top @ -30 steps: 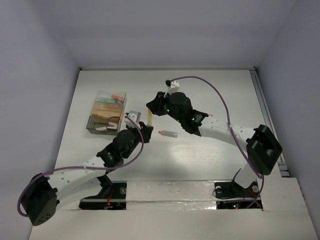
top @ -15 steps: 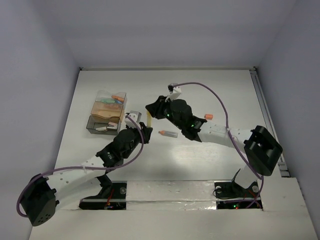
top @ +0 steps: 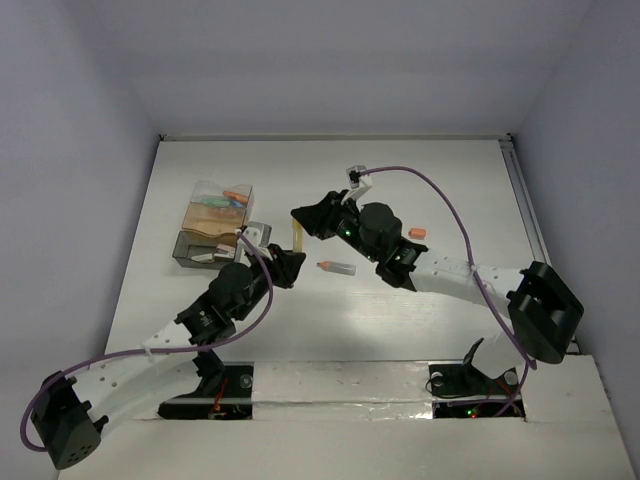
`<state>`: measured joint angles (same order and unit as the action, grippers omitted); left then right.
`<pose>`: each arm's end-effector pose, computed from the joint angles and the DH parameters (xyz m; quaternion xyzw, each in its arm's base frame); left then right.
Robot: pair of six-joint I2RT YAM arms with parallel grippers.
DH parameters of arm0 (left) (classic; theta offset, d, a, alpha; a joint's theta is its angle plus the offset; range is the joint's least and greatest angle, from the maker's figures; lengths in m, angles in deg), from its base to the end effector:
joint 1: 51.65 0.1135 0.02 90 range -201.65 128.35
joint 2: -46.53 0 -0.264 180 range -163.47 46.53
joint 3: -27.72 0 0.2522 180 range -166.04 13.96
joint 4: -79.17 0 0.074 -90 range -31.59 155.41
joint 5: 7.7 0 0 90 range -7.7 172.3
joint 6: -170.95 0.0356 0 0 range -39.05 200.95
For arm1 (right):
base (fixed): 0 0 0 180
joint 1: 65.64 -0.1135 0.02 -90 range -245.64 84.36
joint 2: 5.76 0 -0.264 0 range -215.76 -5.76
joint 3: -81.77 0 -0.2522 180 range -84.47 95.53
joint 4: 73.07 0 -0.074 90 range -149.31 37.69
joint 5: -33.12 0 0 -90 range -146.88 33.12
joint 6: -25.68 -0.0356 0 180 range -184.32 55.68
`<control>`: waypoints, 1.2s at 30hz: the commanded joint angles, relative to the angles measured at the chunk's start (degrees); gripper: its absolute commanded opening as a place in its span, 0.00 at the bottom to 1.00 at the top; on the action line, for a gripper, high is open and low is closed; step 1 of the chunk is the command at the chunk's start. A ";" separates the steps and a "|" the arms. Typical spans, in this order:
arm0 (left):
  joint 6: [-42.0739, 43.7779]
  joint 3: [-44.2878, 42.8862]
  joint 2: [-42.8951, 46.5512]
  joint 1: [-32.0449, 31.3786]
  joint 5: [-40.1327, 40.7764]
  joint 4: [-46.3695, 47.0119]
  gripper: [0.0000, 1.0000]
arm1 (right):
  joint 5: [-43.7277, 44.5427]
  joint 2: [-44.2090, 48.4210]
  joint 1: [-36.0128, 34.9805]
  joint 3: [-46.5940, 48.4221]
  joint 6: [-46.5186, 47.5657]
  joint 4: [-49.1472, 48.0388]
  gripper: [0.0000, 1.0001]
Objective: Sort the stationery into containers
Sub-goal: Close the pen cap on the pen.
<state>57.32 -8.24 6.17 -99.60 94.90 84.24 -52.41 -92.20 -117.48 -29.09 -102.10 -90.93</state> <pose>0.1257 -0.1277 0.2664 0.0709 0.6995 -0.3509 0.6186 0.2208 0.2765 0.3031 -0.0586 0.7012 0.4809 0.5231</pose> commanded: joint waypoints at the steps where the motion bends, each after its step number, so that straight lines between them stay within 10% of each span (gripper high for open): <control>1: -0.62 -5.14 1.86 0.22 0.93 7.28 0.00 | -6.58 1.27 -1.69 -0.97 -0.89 3.05 0.00; 36: 1.93 -18.14 -3.23 5.93 -0.21 10.43 0.00 | -4.82 -1.28 -10.73 -15.03 -2.91 7.10 0.00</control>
<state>58.85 -16.20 2.02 -96.78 86.46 69.36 -45.79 -90.21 -119.68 -38.86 -105.29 -98.65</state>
